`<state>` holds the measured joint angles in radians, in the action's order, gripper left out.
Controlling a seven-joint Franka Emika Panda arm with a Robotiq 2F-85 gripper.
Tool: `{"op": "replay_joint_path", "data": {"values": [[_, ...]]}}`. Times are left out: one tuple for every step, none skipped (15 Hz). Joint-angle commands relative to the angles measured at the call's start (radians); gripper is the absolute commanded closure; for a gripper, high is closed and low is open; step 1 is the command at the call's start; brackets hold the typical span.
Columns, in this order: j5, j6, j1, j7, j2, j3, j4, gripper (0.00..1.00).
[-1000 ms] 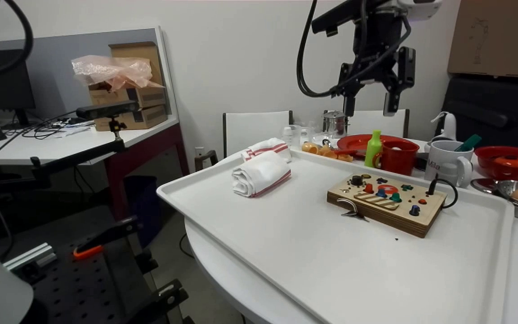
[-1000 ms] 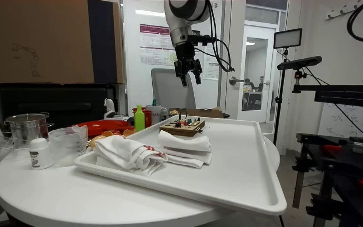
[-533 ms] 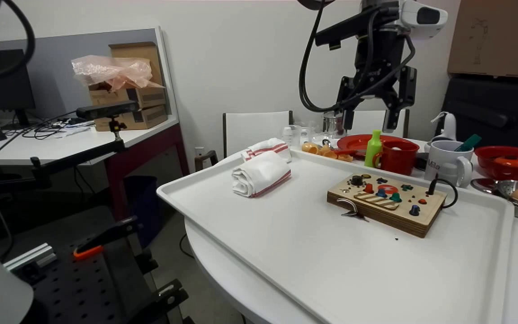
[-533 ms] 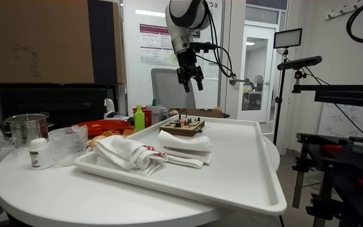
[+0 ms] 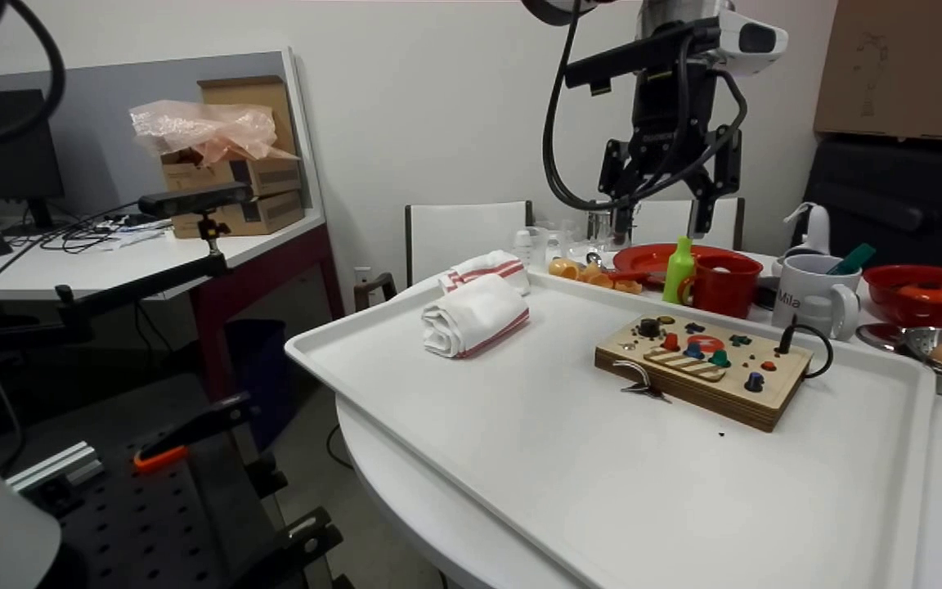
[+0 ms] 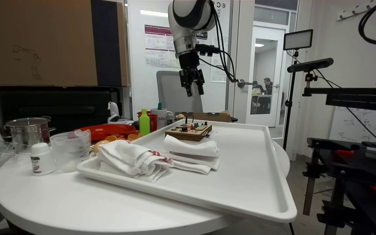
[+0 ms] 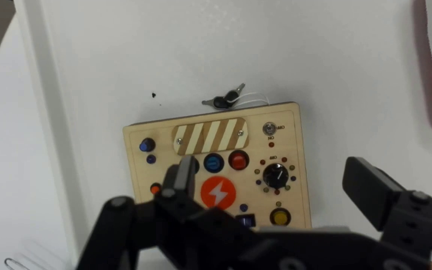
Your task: Switch on the switch on the board
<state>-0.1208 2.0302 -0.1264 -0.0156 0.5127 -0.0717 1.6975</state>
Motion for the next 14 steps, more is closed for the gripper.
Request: {"op": "replay_joint_path", "data": {"values": [[0.027, 0.064, -0.014, -0.073, 0.024, 0.007, -0.005, 0.0], [0.035, 0.071, -0.02, -0.085, 0.036, 0.008, -0.011, 0.0], [0.041, 0.089, -0.026, -0.099, 0.051, 0.009, -0.016, 0.0], [0.049, 0.103, -0.032, -0.115, 0.063, 0.011, -0.021, 0.0], [0.059, 0.117, -0.041, -0.133, 0.078, 0.015, -0.029, 0.0], [0.063, 0.125, -0.044, -0.146, 0.091, 0.016, -0.036, 0.0], [0.067, 0.142, -0.049, -0.166, 0.101, 0.021, -0.041, 0.0], [0.067, 0.163, -0.051, -0.185, 0.109, 0.025, -0.044, 0.0], [0.068, 0.187, -0.053, -0.208, 0.116, 0.032, -0.047, 0.0], [0.071, 0.208, -0.056, -0.23, 0.123, 0.04, -0.052, 0.0], [0.075, 0.216, -0.057, -0.246, 0.131, 0.048, -0.062, 0.0], [0.076, 0.222, -0.057, -0.261, 0.139, 0.055, -0.071, 0.0], [0.075, 0.218, -0.055, -0.273, 0.147, 0.06, -0.084, 0.0], [0.073, 0.211, -0.052, -0.281, 0.155, 0.064, -0.094, 0.0]]}}
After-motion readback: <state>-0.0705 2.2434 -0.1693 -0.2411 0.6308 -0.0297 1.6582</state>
